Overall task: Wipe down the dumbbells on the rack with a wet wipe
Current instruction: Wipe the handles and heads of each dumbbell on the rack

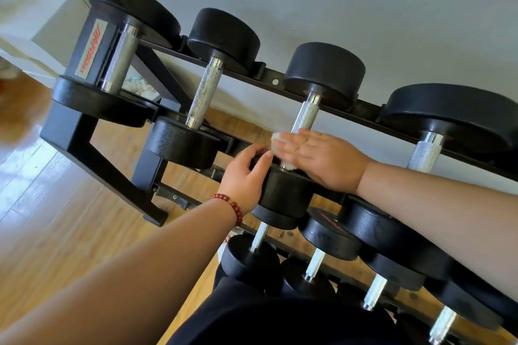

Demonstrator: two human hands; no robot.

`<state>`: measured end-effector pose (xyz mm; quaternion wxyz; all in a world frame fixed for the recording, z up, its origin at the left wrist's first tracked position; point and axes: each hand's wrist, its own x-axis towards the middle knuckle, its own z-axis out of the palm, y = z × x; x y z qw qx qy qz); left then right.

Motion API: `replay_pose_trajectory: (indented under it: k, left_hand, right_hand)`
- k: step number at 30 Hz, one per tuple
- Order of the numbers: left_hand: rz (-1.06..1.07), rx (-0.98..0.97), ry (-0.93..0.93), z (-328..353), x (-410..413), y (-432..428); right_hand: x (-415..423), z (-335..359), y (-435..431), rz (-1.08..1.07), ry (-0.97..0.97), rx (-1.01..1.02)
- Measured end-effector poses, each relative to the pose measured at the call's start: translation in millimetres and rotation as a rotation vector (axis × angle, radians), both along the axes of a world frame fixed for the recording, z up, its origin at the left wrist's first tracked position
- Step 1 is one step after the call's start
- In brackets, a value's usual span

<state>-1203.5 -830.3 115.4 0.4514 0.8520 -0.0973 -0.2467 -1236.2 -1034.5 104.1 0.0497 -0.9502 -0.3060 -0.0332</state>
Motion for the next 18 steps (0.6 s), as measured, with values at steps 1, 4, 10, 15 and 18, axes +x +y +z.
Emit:
replay_pose_trajectory:
  k: [1, 4, 10, 15, 18]
  left_hand:
    - [0.001, 0.0, -0.005, -0.3, 0.0, -0.1]
    - [0.008, 0.01, -0.008, -0.2, -0.4, -0.3]
    - [0.002, 0.073, -0.075, 6.5, -3.0, -2.4]
    - [0.053, 0.088, -0.034, 12.8, -8.2, -8.5]
    - [0.117, 0.079, -0.026, 13.8, -14.3, -15.4]
  right_hand:
    - [-1.0, 2.2, -0.9, 0.067, 0.03, -0.025]
    - [13.5, 4.2, -14.5, -0.036, -0.048, -0.104]
    - [-0.3, -3.3, -2.7, -0.105, -0.017, 0.022]
    - [10.9, 3.2, -18.1, -0.023, -0.049, -0.099]
    - [17.1, 1.6, -15.5, -0.218, -0.118, -0.012]
